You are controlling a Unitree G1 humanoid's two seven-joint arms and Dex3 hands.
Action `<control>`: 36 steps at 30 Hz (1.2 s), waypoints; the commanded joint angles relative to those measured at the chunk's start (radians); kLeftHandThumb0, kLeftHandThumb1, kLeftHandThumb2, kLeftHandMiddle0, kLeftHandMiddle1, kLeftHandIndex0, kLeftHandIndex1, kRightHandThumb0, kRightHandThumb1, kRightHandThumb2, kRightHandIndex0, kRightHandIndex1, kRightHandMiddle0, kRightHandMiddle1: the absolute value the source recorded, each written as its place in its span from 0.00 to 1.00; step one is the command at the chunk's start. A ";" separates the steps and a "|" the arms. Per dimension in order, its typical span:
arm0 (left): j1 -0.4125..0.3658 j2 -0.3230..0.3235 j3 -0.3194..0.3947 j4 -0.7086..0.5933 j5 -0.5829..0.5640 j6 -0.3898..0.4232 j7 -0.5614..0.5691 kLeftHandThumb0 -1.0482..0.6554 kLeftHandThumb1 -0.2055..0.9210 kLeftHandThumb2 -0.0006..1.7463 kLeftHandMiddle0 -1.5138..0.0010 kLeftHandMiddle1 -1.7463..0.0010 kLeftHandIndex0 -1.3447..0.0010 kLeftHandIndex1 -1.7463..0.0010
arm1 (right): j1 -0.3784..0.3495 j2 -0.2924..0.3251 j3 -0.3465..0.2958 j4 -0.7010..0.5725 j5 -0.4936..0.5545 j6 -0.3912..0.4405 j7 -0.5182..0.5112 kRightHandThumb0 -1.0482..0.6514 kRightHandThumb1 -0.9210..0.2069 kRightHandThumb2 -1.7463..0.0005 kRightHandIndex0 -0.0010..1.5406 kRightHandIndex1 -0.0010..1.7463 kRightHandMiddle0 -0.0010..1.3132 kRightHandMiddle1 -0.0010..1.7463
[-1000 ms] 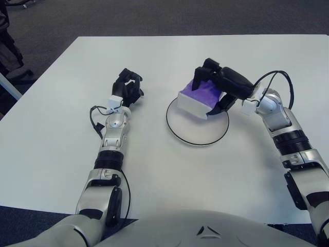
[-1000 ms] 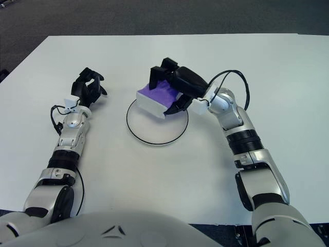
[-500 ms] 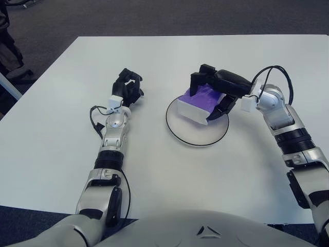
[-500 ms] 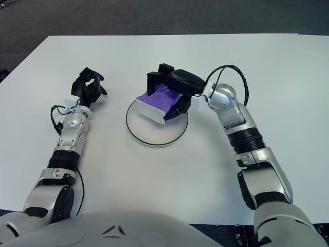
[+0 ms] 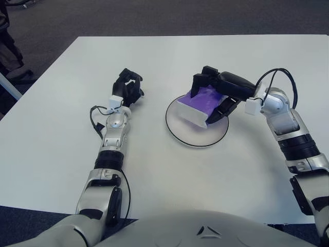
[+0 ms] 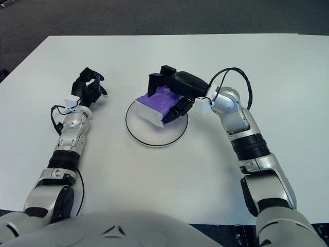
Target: Put the tissue paper into the plate.
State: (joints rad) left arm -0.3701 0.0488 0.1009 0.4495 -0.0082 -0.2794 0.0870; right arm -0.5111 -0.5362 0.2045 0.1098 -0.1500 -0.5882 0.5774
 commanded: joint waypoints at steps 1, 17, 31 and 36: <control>0.114 -0.032 -0.005 0.066 0.002 0.006 0.010 0.41 1.00 0.31 0.46 0.00 0.56 0.00 | 0.007 0.020 -0.017 0.004 0.054 -0.035 -0.005 0.41 0.01 0.92 0.32 0.38 0.25 0.62; 0.110 -0.033 -0.005 0.067 0.001 0.011 0.011 0.41 1.00 0.32 0.46 0.00 0.56 0.00 | 0.026 0.001 -0.070 -0.117 0.207 0.063 0.065 0.37 0.00 0.99 0.30 0.00 0.30 0.15; 0.111 -0.032 -0.005 0.063 0.001 0.016 0.010 0.41 1.00 0.32 0.47 0.00 0.56 0.00 | 0.040 -0.031 -0.141 -0.121 0.275 0.091 0.113 0.38 0.00 0.97 0.25 0.00 0.28 0.11; 0.112 -0.032 -0.006 0.062 0.001 0.016 0.009 0.41 1.00 0.32 0.47 0.00 0.56 0.00 | 0.050 -0.061 -0.183 -0.124 0.269 0.106 0.111 0.39 0.00 0.97 0.24 0.00 0.26 0.10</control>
State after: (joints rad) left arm -0.3717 0.0485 0.0999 0.4513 -0.0083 -0.2694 0.0873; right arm -0.4794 -0.5697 0.0574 -0.0004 0.1111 -0.4970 0.6894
